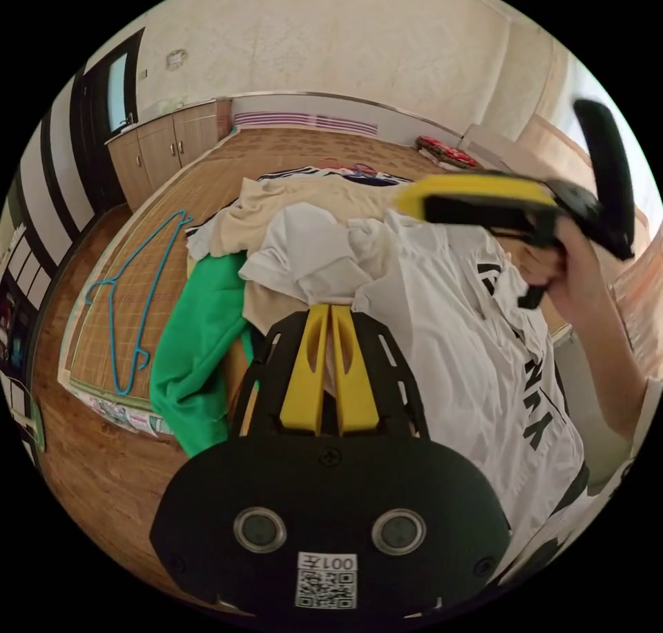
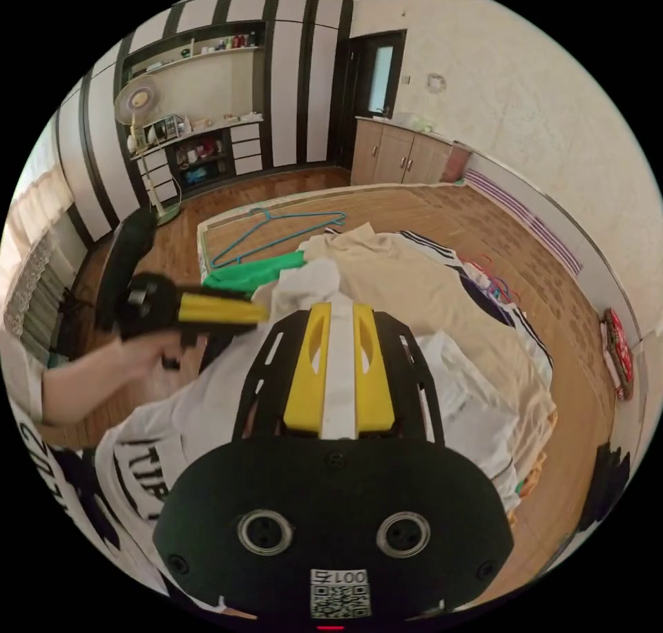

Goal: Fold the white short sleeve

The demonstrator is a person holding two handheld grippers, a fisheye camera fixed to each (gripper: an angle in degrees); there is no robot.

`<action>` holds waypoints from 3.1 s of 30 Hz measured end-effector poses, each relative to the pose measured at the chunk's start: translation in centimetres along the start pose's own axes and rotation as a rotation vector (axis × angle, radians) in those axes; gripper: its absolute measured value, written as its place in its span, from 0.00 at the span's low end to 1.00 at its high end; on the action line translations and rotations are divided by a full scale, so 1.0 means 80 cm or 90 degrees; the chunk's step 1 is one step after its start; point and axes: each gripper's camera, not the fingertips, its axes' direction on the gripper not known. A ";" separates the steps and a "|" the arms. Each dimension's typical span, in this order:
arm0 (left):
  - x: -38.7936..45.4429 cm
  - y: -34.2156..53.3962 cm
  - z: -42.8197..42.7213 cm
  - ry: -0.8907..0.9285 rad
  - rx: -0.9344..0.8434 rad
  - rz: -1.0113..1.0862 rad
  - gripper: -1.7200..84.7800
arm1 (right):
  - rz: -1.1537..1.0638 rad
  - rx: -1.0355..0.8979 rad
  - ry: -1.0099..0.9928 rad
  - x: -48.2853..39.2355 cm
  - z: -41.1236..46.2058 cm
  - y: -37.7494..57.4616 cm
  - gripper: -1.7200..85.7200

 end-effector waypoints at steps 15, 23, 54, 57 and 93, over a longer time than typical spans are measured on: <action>-0.093 0.122 -0.007 0.008 0.033 -0.019 0.01 | -0.095 -0.088 -0.222 0.044 0.061 -0.164 0.05; -0.170 0.153 -0.063 0.007 0.087 -0.027 0.11 | -0.226 0.107 -0.387 0.070 -0.052 -0.221 0.04; -0.268 0.211 -0.148 0.069 0.232 0.197 0.03 | -0.337 0.052 -0.536 0.019 -0.151 -0.235 0.03; -0.268 0.212 -0.166 0.047 0.220 0.202 0.01 | -0.339 0.012 -0.460 0.005 -0.157 -0.229 0.04; -0.148 0.187 -0.210 -0.238 0.007 0.268 0.09 | -0.372 0.114 -0.072 -0.232 -0.279 -0.115 0.05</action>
